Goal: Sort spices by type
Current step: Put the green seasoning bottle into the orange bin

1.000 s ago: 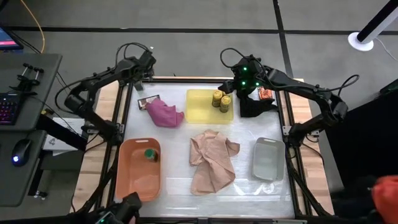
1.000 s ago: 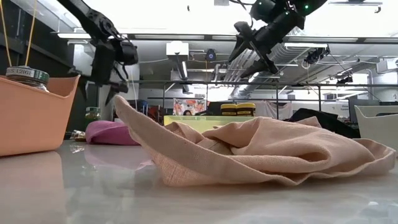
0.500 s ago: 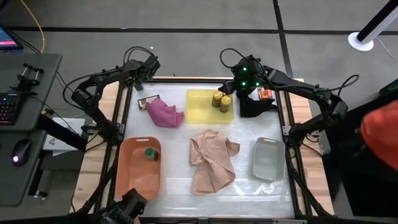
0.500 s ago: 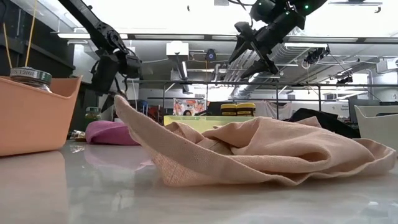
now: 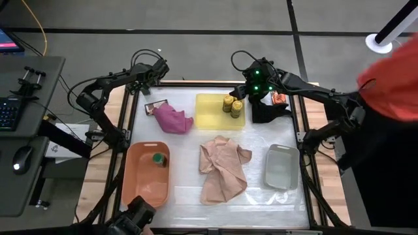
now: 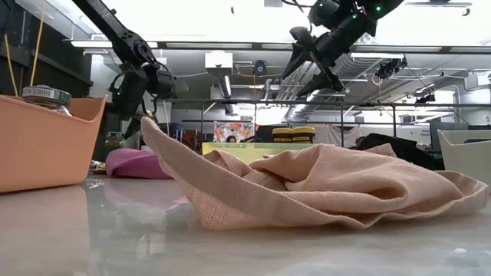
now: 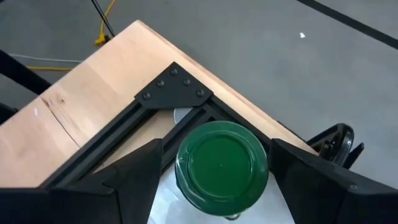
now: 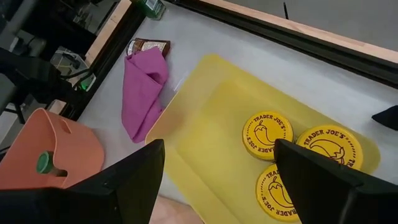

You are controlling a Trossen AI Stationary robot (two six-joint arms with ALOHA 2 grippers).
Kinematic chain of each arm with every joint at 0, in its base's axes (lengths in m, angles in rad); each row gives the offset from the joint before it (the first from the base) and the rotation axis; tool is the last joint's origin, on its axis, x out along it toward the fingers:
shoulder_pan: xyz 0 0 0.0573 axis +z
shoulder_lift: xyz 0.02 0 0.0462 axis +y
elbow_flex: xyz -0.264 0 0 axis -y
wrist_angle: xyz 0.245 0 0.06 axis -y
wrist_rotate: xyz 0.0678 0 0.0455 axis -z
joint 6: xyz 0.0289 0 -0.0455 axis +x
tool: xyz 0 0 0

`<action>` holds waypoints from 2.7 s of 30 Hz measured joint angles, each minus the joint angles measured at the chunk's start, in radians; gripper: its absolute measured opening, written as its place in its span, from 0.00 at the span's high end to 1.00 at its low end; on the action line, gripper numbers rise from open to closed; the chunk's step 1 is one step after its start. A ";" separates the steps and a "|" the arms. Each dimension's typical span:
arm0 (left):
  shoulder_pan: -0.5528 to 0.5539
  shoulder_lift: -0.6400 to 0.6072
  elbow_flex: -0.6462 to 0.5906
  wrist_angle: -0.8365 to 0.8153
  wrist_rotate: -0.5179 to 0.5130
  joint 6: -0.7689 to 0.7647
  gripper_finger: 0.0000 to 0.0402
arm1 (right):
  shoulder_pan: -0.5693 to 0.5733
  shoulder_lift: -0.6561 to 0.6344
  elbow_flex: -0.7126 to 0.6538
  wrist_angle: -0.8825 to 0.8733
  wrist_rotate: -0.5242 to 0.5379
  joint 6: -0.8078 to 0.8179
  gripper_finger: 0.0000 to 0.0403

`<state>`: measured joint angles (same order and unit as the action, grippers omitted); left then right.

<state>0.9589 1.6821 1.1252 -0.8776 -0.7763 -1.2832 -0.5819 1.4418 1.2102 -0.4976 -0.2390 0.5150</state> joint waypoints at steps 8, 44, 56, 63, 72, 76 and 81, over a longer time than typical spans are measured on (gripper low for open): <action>0.002 0.007 0.000 0.000 0.014 -0.062 0.43 | 0.000 0.000 0.000 0.000 0.000 -0.023 0.26; -0.087 -0.256 -0.001 -0.009 0.051 0.390 0.59 | 0.000 -0.002 0.000 0.000 -0.001 -0.074 0.26; -0.296 -0.478 0.000 0.006 0.257 0.615 0.59 | 0.000 -0.005 0.000 0.007 -0.048 -0.099 0.26; -0.517 -0.594 0.000 0.007 0.442 0.657 0.59 | 0.000 -0.005 0.000 0.026 -0.158 -0.139 0.26; -0.806 -0.728 0.000 -0.007 0.634 0.665 0.59 | 0.116 -0.016 0.000 0.061 -0.287 -0.098 0.26; -0.958 -0.774 0.000 -0.078 0.694 0.629 0.59 | 0.233 -0.027 0.000 0.070 -0.231 -0.035 0.26; -1.196 -0.811 0.000 -0.134 0.715 0.596 0.59 | 0.380 -0.044 0.000 0.084 -0.107 0.081 0.26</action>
<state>-0.2376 0.8706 1.1255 -1.0112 -0.0608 -0.6868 -0.2024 1.3978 1.2102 -0.4138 -0.3455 0.5962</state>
